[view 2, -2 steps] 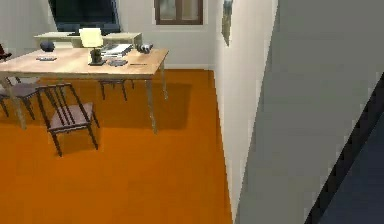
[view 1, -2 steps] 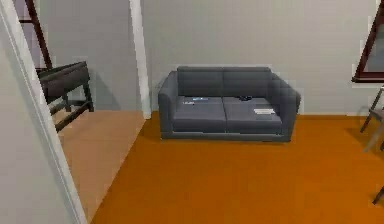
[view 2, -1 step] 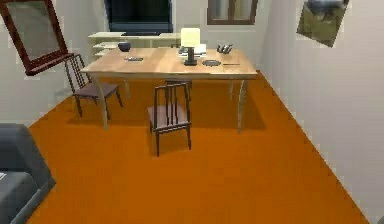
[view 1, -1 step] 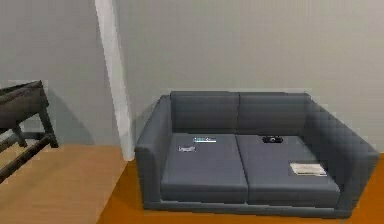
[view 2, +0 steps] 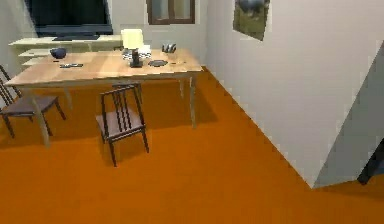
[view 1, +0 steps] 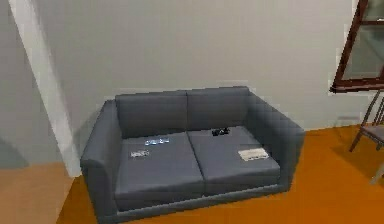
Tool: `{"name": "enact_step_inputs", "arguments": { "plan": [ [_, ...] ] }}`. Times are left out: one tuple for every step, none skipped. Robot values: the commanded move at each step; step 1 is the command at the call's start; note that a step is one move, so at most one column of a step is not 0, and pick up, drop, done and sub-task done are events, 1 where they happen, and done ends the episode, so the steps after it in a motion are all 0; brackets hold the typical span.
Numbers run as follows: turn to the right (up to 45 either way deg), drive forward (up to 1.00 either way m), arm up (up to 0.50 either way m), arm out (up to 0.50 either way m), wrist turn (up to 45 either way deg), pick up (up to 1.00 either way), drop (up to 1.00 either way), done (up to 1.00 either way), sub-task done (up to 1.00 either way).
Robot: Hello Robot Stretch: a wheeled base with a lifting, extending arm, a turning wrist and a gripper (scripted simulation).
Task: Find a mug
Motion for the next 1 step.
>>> {"name": "enact_step_inputs", "arguments": {
  "plan": [
    [0.0, 0.2, 0.0, 0.0, 0.0, 0.0, 0.0, 0.0, 0.0]
  ]
}}
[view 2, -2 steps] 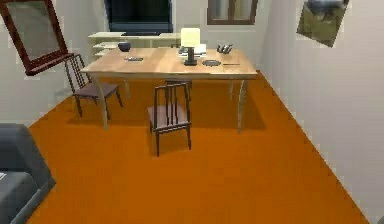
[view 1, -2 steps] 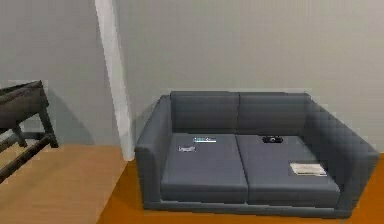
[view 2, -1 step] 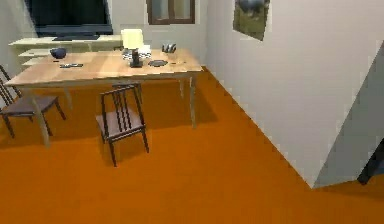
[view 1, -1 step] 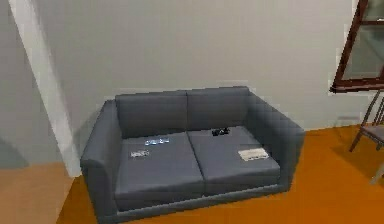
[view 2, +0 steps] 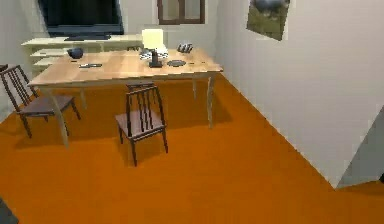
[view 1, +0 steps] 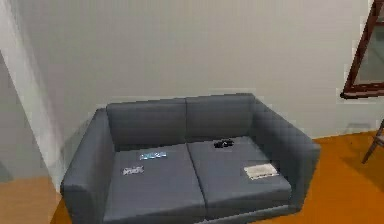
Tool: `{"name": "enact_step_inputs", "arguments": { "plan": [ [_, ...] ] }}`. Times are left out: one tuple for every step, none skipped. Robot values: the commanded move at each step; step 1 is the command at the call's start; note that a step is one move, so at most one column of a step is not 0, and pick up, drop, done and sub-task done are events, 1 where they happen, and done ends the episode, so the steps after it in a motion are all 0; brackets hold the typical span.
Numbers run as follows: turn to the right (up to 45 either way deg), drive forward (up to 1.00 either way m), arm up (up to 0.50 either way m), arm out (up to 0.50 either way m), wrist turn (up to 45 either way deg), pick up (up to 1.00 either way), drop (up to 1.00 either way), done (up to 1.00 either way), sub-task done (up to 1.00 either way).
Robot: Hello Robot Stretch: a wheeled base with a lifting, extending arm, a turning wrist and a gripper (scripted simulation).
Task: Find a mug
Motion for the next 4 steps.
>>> {"name": "enact_step_inputs", "arguments": {
  "plan": [
    [-45.0, 0.0, 0.0, 0.0, 0.0, 0.0, 0.0, 0.0, 0.0],
    [-45.0, 0.0, 0.0, 0.0, 0.0, 0.0, 0.0, 0.0, 0.0],
    [0.0, 0.3, 0.0, 0.0, 0.0, 0.0, 0.0, 0.0, 0.0],
    [12.0, 0.0, 0.0, 0.0, 0.0, 0.0, 0.0, 0.0, 0.0]
  ]
}}
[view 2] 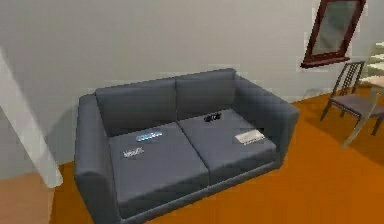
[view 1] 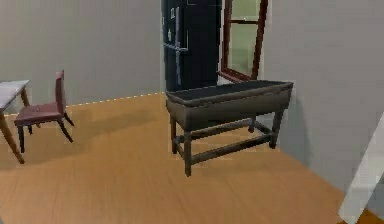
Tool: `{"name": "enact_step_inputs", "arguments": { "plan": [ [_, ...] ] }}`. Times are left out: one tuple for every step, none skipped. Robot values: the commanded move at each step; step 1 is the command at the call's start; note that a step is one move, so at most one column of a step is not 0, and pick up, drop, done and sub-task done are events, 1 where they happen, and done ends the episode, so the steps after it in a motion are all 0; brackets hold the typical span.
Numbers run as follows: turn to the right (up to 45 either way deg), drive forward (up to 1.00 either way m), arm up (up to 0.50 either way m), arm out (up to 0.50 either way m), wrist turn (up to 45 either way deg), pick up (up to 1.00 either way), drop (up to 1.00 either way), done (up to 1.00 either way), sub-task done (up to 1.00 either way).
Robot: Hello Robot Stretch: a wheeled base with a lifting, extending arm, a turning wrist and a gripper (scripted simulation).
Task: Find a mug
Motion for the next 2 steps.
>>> {"name": "enact_step_inputs", "arguments": {
  "plan": [
    [0.0, 0.3, 0.0, 0.0, 0.0, 0.0, 0.0, 0.0, 0.0],
    [-18.0, 0.0, 0.0, 0.0, 0.0, 0.0, 0.0, 0.0, 0.0]
  ]
}}
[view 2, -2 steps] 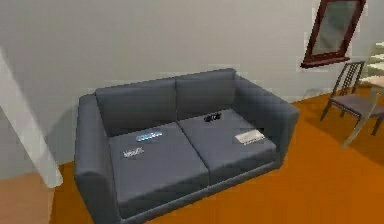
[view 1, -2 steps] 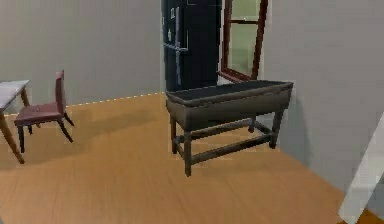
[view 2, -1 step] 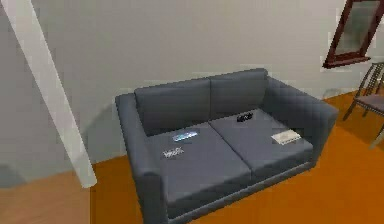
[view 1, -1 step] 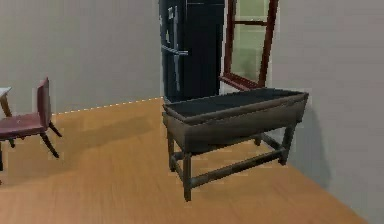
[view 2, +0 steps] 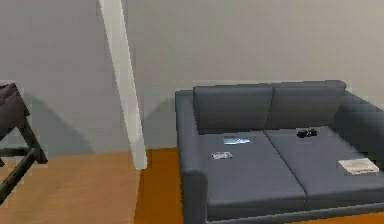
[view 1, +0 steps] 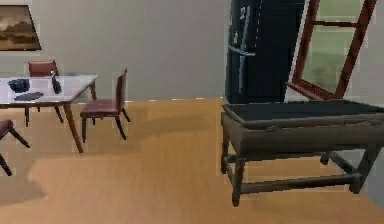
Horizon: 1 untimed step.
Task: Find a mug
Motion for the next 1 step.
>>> {"name": "enact_step_inputs", "arguments": {
  "plan": [
    [-3.0, 0.0, 0.0, 0.0, 0.0, 0.0, 0.0, 0.0, 0.0]
  ]
}}
